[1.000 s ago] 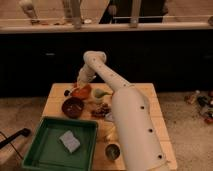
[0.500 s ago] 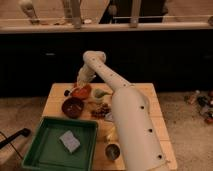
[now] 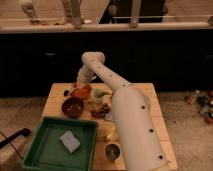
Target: Place brush in red bowl
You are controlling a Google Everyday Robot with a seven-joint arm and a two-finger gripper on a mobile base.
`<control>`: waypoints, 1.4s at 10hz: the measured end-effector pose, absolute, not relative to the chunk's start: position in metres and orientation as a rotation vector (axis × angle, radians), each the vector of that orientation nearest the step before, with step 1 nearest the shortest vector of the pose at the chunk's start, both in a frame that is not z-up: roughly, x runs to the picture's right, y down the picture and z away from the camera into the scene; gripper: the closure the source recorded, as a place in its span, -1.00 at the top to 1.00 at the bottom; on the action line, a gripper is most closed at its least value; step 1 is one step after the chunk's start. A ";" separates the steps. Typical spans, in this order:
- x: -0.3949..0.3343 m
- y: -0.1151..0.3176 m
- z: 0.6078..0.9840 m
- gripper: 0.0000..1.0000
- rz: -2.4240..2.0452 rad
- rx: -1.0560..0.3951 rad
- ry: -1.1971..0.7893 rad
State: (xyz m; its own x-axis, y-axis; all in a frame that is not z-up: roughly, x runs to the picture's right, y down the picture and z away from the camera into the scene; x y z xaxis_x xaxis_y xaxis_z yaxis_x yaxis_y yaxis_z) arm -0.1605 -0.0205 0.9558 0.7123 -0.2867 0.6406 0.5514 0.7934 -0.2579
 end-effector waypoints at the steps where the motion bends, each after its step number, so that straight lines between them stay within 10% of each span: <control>1: -0.160 -0.020 0.957 -1.00 -0.465 -0.461 -0.611; 14: -0.169 -0.015 0.966 -1.00 -0.394 -0.443 -0.664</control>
